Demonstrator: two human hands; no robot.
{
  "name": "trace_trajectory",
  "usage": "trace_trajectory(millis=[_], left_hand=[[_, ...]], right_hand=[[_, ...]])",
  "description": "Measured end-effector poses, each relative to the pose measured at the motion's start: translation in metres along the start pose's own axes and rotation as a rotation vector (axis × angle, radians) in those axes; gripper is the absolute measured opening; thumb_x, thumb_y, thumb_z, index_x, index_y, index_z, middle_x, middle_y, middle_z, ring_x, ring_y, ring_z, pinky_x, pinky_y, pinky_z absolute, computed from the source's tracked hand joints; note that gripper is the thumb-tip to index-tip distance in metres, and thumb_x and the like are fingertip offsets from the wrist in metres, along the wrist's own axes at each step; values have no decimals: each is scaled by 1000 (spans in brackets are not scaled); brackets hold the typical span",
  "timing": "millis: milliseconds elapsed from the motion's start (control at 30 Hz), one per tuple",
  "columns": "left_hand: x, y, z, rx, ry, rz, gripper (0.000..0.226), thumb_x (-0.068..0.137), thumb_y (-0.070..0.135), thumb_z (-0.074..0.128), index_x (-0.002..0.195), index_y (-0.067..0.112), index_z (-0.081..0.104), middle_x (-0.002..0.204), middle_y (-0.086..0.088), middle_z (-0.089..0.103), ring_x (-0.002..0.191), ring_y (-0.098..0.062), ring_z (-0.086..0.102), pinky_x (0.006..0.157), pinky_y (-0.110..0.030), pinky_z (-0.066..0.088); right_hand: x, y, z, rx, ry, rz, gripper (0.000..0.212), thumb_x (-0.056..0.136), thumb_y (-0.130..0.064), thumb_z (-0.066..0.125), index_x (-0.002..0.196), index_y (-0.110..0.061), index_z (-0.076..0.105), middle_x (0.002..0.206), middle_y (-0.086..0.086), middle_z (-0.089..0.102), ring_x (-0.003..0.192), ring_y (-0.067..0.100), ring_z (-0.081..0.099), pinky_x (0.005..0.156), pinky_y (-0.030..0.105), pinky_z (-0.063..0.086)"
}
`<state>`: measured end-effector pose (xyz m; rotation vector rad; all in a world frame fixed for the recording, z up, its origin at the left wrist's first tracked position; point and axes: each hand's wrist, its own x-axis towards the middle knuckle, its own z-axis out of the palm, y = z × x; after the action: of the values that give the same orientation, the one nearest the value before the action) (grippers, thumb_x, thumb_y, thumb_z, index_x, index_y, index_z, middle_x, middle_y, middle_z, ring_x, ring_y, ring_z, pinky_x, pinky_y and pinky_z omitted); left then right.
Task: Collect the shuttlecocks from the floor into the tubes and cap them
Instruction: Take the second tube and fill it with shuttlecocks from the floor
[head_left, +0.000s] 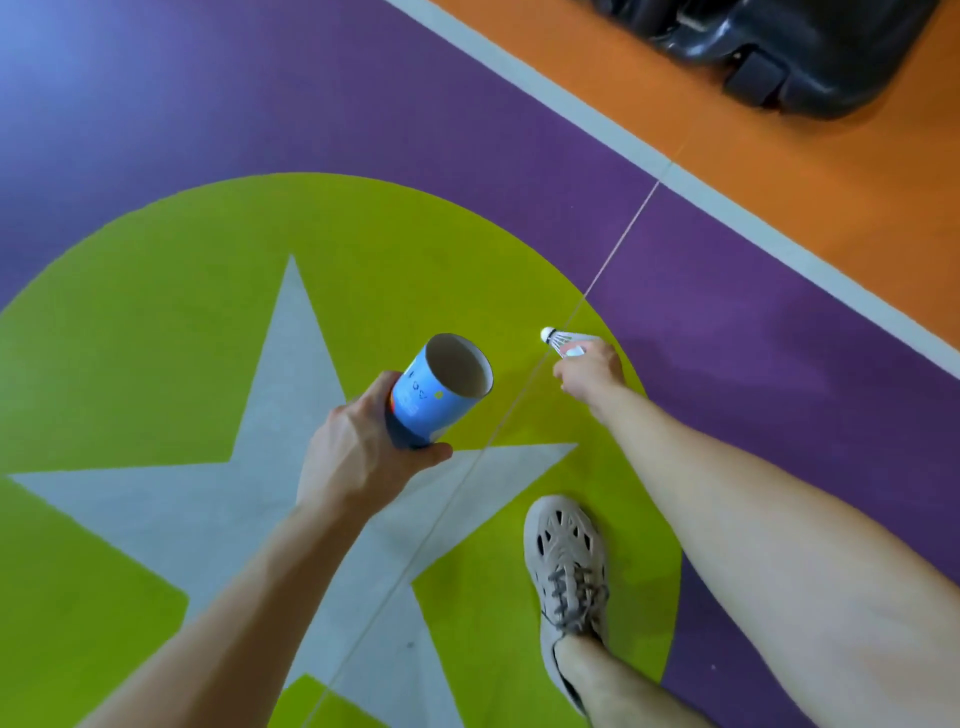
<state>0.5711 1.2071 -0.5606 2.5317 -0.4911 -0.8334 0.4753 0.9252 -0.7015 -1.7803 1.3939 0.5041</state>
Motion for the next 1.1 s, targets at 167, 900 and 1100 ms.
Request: trace_trajectory(millis=[167, 900, 1100], left_hand=[[-42, 12, -60, 11, -3, -50, 76, 59, 66, 94, 119, 36, 59, 95, 4, 77, 93, -35, 73, 68, -43, 58], [-439, -10, -386, 271, 199, 272, 76, 63, 66, 88, 129, 40, 64, 103, 7, 76, 90, -31, 75, 66, -37, 46], [-543, -34, -396, 87, 225, 278, 81, 62, 68, 90, 132, 40, 62, 104, 6, 80, 94, -32, 77, 67, -40, 57]], right_hand=[[-149, -66, -60, 36, 128, -315, 18, 94, -15, 70, 108, -22, 78, 109, 1, 79, 101, 27, 70, 80, 33, 47], [-817, -166, -126, -56, -303, -821, 47, 84, 0, 59, 119, -31, 51, 124, -10, 70, 104, -3, 71, 89, 25, 55], [-924, -109, -119, 102, -173, -892, 42, 89, 2, 61, 122, -24, 58, 120, -13, 69, 84, 0, 71, 72, 17, 48]])
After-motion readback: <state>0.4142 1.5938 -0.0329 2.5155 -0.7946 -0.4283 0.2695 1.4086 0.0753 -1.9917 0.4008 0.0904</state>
